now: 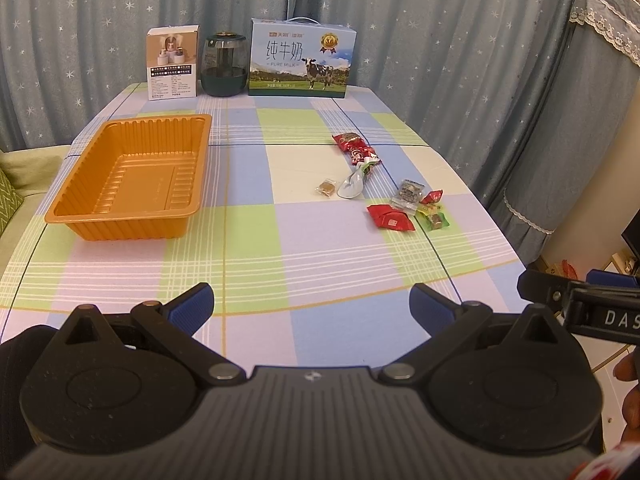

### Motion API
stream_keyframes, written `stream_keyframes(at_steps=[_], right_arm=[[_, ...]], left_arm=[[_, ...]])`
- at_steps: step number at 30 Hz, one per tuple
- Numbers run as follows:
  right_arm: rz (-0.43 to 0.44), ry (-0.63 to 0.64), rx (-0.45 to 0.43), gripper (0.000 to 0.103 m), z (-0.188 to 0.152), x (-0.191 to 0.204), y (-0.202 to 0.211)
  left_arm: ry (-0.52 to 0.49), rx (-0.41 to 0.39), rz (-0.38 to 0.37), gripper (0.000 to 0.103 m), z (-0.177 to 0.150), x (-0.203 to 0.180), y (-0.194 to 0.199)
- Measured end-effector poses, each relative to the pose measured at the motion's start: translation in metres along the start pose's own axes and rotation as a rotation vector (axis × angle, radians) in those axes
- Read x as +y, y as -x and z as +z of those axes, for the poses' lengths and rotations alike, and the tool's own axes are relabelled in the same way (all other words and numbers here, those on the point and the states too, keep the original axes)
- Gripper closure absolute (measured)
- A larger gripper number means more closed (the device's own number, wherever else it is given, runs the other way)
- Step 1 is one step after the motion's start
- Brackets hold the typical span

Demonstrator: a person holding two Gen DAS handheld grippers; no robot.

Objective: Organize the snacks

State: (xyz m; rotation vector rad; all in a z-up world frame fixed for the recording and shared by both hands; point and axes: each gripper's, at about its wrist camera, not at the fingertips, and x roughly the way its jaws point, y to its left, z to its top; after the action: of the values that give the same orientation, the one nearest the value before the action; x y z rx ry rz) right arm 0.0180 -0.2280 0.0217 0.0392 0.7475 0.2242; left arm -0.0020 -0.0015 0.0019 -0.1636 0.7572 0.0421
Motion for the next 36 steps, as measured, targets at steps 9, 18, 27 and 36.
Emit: stream_keyframes(at_steps=[9,18,27,36], right_arm=[[-0.001,0.0,0.0,0.0,0.001,0.0,0.0],[-0.006,-0.01,-0.012,0.0,0.003,-0.003,0.001],[-0.046,-0.034,-0.042,0.0,0.017,-0.026,-0.009],[-0.052,-0.058,-0.066,0.0,0.043,-0.062,-0.04]], left_arm=[[0.0,0.0,0.0,0.0,0.0,0.0,0.0],[-0.011,-0.002,-0.022,0.0,0.002,-0.003,-0.003],[-0.049,0.007,-0.096,0.0,0.017,-0.005,-0.029],[-0.176,0.024,-0.221,0.005,0.045,-0.014,-0.091]])
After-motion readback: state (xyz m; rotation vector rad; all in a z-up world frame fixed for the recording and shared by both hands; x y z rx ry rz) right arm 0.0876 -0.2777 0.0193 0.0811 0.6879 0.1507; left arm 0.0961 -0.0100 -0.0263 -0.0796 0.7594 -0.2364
